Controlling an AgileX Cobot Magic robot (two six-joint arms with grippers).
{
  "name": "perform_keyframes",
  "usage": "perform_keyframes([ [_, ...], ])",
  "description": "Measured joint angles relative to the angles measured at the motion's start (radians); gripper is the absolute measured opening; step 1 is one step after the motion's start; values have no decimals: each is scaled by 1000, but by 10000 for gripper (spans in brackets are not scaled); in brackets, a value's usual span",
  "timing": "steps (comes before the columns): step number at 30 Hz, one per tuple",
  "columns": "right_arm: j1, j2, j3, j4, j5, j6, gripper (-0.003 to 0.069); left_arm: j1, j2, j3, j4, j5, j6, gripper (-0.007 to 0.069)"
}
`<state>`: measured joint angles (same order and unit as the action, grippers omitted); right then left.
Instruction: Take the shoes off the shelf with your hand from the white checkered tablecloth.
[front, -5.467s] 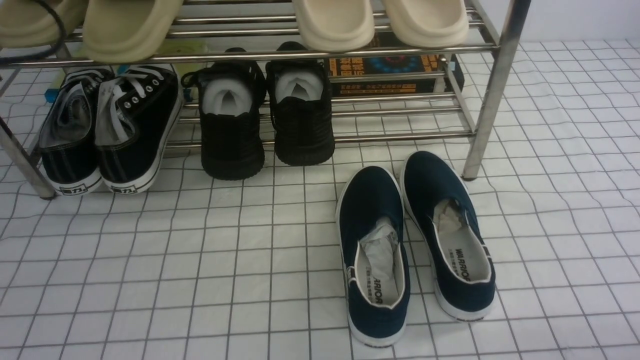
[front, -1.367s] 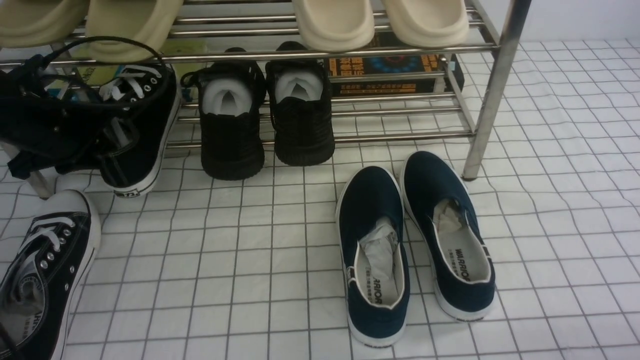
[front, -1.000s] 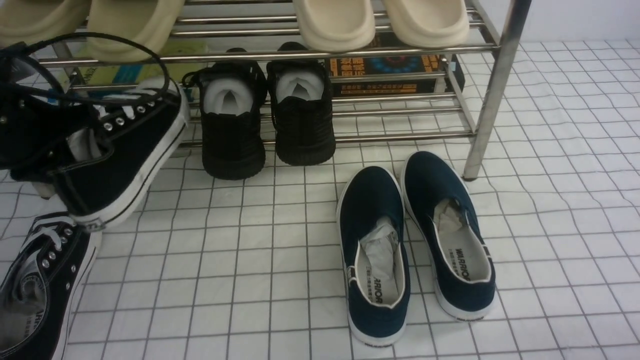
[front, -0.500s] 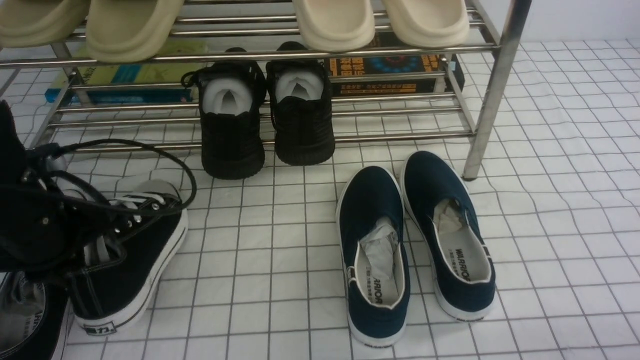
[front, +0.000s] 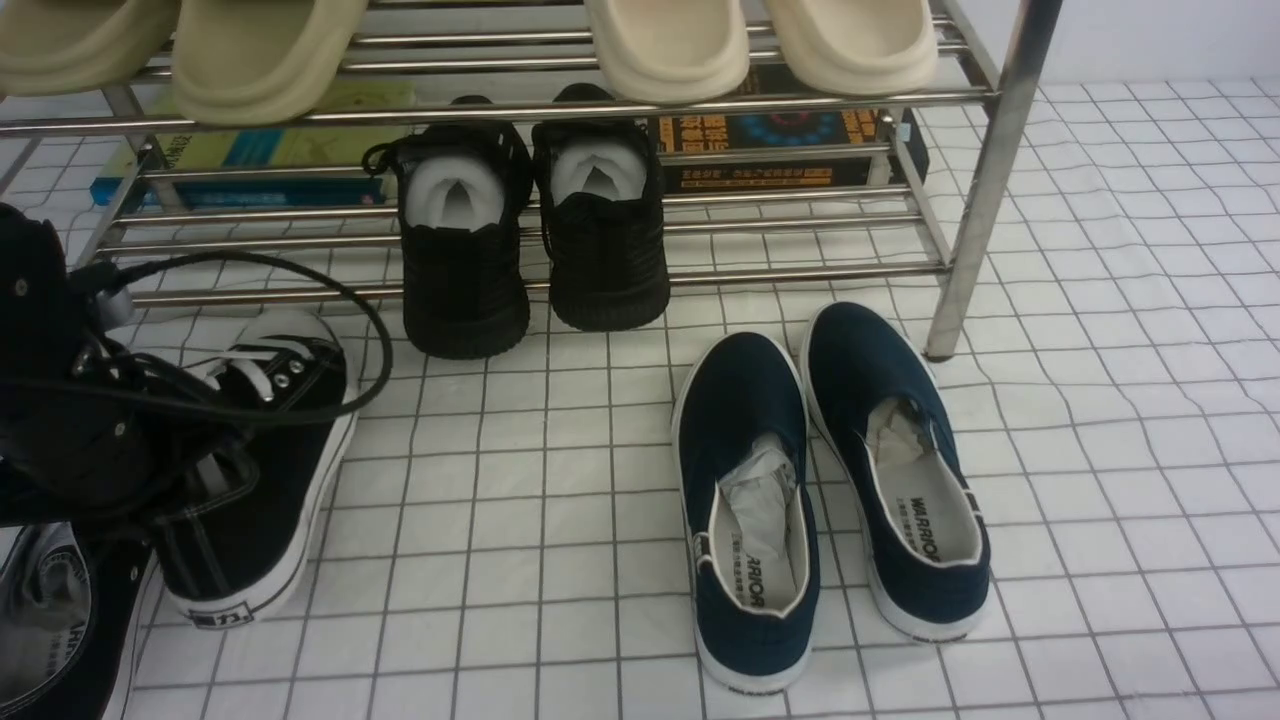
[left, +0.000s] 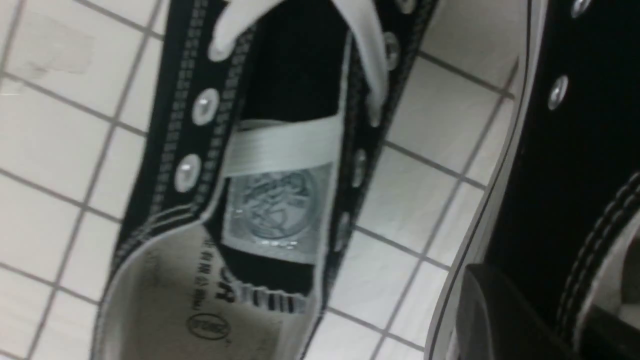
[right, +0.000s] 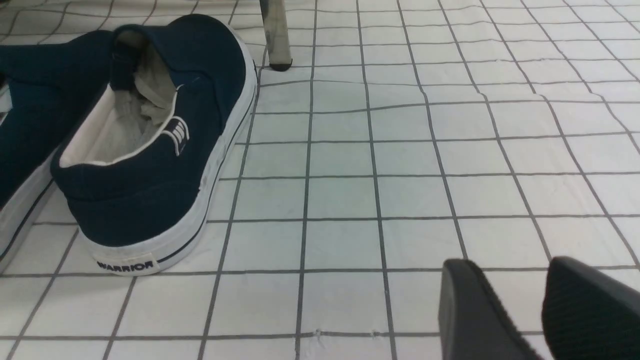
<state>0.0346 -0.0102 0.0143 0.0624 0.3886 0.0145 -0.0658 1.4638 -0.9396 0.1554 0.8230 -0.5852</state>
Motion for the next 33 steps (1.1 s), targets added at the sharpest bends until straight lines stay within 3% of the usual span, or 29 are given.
perform_keyframes([
  [9,0,0,0,0,0,0,239,0,23,0,9,25,6,70],
  [13,0,0,0,0,0,0,239,0,50,0,-9,20,53,155],
  [16,0,0,0,0,0,0,239,0,45,-24,-13,80,105,266],
  [21,0,0,0,0,0,0,239,0,-47,-86,-8,212,195,344],
  [25,0,0,0,0,0,0,239,0,-159,-91,-20,300,281,304],
  [27,0,0,0,0,0,0,239,0,-261,-49,-59,338,363,217],
  [28,0,0,0,0,0,0,239,0,-271,-44,-59,338,370,217],
  [30,0,0,0,0,0,0,239,0,-411,61,-143,301,470,95],
  [33,0,0,0,0,0,0,239,0,-575,226,-290,169,603,14],
])
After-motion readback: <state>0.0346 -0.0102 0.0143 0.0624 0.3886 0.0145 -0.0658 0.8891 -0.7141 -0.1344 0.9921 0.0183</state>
